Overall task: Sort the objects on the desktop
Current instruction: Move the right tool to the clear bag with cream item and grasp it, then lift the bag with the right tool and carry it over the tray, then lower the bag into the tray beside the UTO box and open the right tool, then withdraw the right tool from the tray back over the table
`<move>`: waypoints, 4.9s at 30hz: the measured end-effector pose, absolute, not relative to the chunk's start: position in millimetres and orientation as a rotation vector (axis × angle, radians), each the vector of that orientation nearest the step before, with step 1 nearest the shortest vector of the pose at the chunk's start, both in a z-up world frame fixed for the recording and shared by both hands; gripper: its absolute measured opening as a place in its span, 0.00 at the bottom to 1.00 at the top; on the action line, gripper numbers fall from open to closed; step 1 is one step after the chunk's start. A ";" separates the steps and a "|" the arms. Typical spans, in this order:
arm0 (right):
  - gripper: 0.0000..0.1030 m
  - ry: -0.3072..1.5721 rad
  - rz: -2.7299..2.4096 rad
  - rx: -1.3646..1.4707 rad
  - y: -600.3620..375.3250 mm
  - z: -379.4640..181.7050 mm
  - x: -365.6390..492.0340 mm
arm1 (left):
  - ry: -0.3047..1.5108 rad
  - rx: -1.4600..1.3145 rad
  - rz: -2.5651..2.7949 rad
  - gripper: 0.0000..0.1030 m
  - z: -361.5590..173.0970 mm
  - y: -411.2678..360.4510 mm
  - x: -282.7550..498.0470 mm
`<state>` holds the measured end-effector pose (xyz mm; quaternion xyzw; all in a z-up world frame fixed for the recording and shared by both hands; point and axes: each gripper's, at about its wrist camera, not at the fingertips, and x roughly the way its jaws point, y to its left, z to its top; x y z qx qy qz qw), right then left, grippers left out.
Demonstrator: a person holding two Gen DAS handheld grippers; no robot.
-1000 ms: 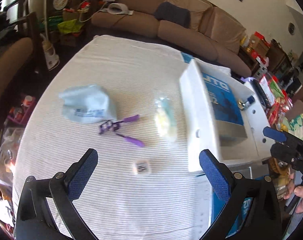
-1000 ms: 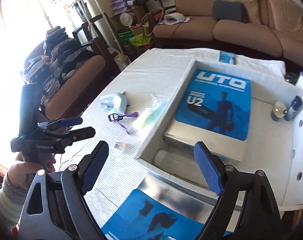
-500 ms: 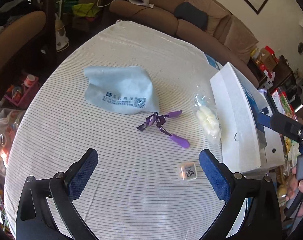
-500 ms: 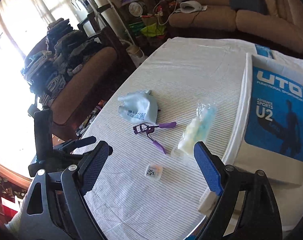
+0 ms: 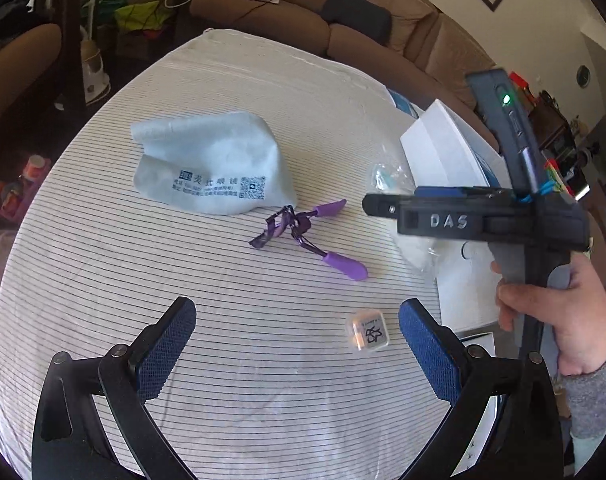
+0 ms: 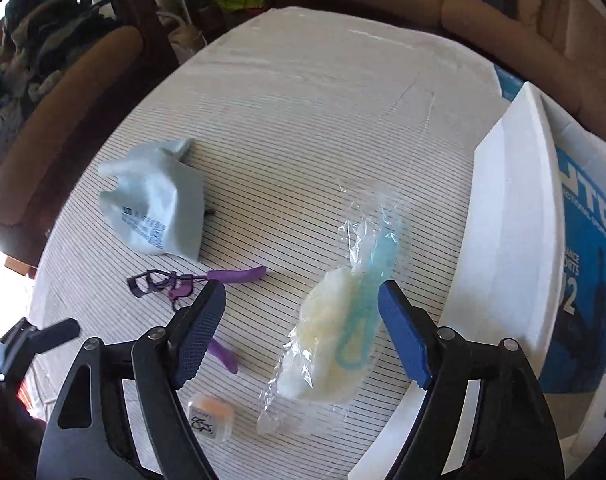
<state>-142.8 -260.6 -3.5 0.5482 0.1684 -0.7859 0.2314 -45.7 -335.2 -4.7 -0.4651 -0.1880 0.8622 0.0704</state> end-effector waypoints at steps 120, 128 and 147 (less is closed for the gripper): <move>0.35 -0.143 -2.157 1.720 101.2 -23.2 -273.1 | -0.433 -1.312 2.120 0.83 80.3 20.1 -215.8; 0.47 -0.531 -2.110 1.631 114.1 -26.4 -274.0 | -0.491 -1.394 2.204 0.84 77.5 24.3 -239.9; 0.69 -0.340 -2.298 1.439 159.8 61.8 -167.1 | -0.042 -1.390 2.393 1.00 99.2 18.1 -152.3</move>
